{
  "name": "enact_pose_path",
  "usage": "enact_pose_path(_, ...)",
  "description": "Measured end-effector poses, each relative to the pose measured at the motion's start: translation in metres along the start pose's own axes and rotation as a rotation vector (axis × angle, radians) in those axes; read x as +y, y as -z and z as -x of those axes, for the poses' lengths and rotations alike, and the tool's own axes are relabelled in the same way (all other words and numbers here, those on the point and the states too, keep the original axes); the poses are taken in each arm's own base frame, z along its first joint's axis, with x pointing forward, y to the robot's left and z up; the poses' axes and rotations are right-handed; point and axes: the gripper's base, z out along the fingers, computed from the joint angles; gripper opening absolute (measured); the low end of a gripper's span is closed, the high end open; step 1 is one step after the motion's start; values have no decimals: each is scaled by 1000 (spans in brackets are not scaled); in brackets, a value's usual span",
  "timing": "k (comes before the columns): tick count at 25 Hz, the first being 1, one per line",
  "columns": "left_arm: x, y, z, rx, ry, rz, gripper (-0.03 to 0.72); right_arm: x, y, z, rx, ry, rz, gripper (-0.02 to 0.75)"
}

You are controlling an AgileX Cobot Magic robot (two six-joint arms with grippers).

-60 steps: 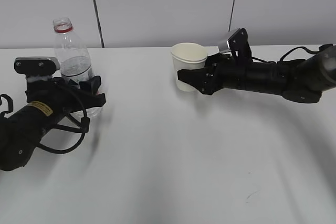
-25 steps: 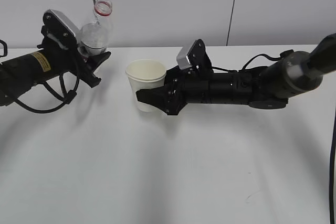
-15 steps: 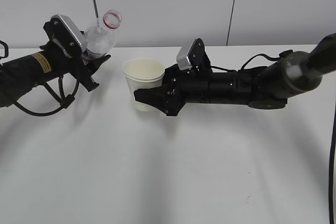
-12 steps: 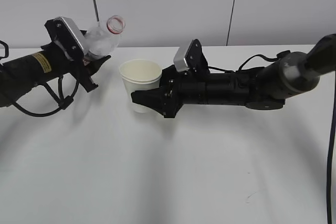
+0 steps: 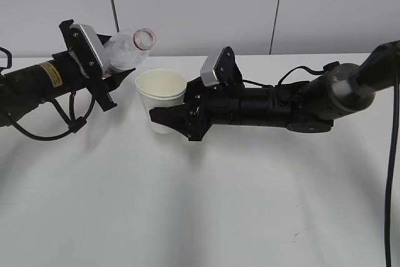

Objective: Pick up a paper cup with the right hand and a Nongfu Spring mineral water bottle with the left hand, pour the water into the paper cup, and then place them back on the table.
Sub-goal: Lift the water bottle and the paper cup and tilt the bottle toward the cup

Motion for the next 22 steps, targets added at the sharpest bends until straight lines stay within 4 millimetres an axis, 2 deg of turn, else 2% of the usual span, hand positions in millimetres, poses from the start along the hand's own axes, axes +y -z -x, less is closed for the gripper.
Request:
enact_pose_path(15,1,0,4,-38,-210,14,427,-1,0,0,0,-7,-14,500)
enact_pose_path(22,5,0,4,-34,-246,55,427,-3,0,-2,20,-5,-28,500)
